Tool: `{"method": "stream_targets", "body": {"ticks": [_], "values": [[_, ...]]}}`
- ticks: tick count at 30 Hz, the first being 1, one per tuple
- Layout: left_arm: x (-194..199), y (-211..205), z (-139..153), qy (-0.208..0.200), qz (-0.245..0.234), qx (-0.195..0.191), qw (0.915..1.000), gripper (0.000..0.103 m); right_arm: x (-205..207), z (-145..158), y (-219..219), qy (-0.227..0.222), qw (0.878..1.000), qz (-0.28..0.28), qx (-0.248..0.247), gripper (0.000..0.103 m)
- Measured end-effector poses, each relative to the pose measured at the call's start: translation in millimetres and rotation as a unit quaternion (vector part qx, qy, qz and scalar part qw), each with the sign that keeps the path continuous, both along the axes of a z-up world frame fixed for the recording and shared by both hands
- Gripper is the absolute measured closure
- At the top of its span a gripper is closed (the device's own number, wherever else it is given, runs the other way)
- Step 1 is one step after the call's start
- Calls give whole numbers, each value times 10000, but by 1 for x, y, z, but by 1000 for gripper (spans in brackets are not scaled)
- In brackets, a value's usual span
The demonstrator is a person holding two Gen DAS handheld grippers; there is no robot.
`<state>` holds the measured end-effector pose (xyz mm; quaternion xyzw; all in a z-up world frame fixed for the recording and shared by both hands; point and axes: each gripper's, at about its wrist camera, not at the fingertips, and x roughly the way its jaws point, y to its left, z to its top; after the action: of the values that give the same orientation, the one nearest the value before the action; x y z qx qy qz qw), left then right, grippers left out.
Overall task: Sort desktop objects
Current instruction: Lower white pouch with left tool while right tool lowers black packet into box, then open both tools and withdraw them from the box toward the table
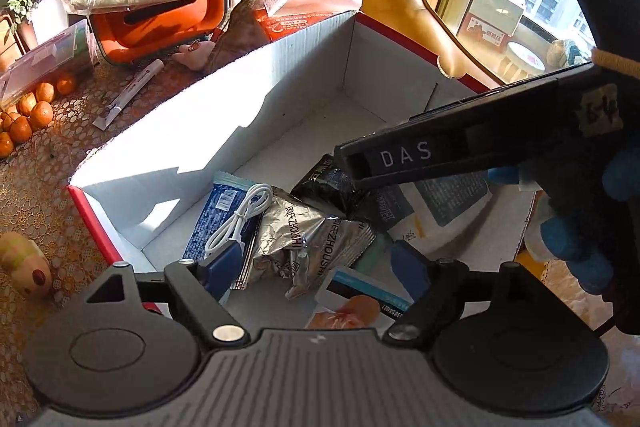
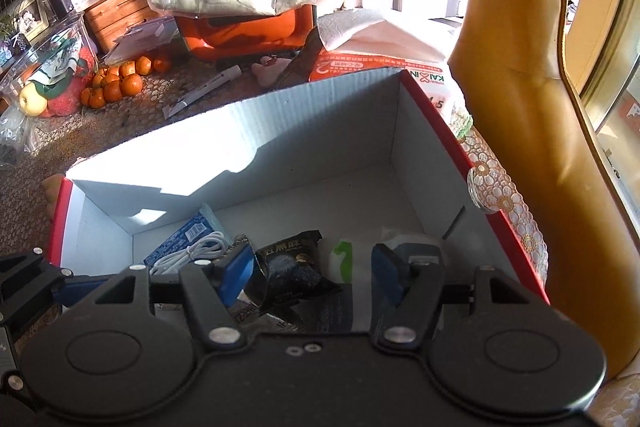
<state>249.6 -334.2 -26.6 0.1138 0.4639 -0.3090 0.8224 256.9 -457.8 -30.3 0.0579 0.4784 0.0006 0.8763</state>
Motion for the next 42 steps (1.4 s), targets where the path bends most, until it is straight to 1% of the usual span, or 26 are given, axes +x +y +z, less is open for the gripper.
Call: {"method": "stream_targets", "body": {"ticks": [11, 13, 15, 23, 25, 28, 30, 34, 36, 39, 42], "values": [[-22, 13, 25, -249, 10, -158, 9996, 21, -23, 23, 11, -196, 9998, -9, -3, 37], [-27, 16, 30, -285, 18, -189, 9994, 21, -28, 28, 12, -228, 9997, -14, -19, 33], [-32, 20, 34, -335, 31, -218, 9992, 21, -33, 33, 13, -264, 9996, -24, -27, 32], [-65, 37, 49, -620, 54, -383, 9973, 21, -56, 47, 22, -382, 9993, 2, -56, 32], [-71, 42, 53, -687, 80, -442, 9966, 21, -61, 47, 26, -388, 9991, 35, -168, 28], [-83, 52, 60, -823, 139, -512, 9952, 21, -71, 48, 33, -412, 9985, 83, -342, 28], [-90, 57, 63, -888, 171, -538, 9944, 21, -77, 50, 36, -438, 9984, 90, -353, 27], [-103, 69, 69, -971, 171, -653, 9930, 21, -93, 58, 42, -600, 9971, 142, -436, 23], [-109, 77, 72, -1007, 227, -699, 9922, 19, -100, 61, 45, -685, 9962, 169, -510, 22], [-118, 87, 76, -1078, 274, -740, 9910, 18, -110, 62, 48, -780, 9957, 174, -477, 19], [-128, 98, 79, -1166, 328, -747, 9898, 15, -119, 65, 54, -918, 9947, 215, -408, 17]]}}
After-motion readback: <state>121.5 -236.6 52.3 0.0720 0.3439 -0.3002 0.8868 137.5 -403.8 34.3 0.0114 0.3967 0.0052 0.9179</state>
